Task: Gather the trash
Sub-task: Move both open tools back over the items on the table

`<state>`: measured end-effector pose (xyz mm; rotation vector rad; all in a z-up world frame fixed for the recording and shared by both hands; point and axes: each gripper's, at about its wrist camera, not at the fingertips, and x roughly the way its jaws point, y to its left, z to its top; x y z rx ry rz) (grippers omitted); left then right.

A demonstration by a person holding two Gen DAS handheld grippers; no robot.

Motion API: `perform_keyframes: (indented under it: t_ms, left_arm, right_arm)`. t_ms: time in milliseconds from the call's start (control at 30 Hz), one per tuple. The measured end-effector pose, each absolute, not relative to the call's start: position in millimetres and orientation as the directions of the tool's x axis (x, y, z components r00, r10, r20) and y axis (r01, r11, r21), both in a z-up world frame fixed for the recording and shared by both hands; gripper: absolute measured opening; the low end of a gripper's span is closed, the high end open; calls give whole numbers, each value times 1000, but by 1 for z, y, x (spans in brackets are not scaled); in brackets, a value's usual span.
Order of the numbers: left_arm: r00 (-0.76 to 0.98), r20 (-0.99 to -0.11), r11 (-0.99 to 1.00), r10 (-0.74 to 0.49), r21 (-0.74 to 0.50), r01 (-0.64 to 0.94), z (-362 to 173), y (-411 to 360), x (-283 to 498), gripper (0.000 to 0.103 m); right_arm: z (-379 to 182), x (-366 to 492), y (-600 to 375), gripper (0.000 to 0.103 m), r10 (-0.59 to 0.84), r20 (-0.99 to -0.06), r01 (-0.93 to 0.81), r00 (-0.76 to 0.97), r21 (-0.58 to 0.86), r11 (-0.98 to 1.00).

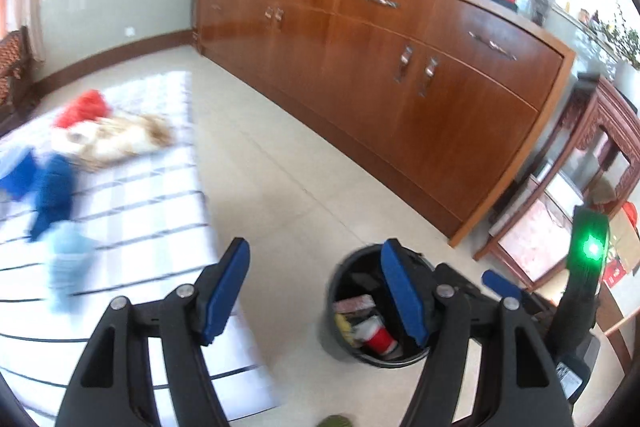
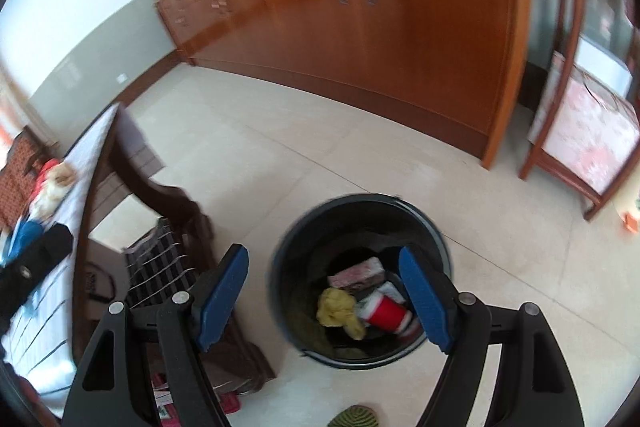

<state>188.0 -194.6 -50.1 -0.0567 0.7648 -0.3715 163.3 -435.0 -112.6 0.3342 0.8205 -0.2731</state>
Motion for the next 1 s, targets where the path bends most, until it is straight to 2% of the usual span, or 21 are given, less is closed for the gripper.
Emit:
perform_keyframes:
  t_ms: [233,567,767,1000]
  left_arm:
    - [737,-645,980,-200,-125,157,-31,-108,183,74]
    - [770,-637,989,37,-86,-119,-35,22,182,74]
    - [756,-646,972,110,-90,-218,-43,85,186,74]
    - [758,-637,955,139,-117,-274,-51,142,199,74]
  right_arm:
    - [-70,173,-358,80,6,-674,181,739,207,961]
    - [-46,199,-227,82,195,-638,-85,745,199,976]
    - [-43,219,-147,82,286,-639,-205,714,199,958]
    - [-49,249,-70,82,344,-652,-296,676,188,937]
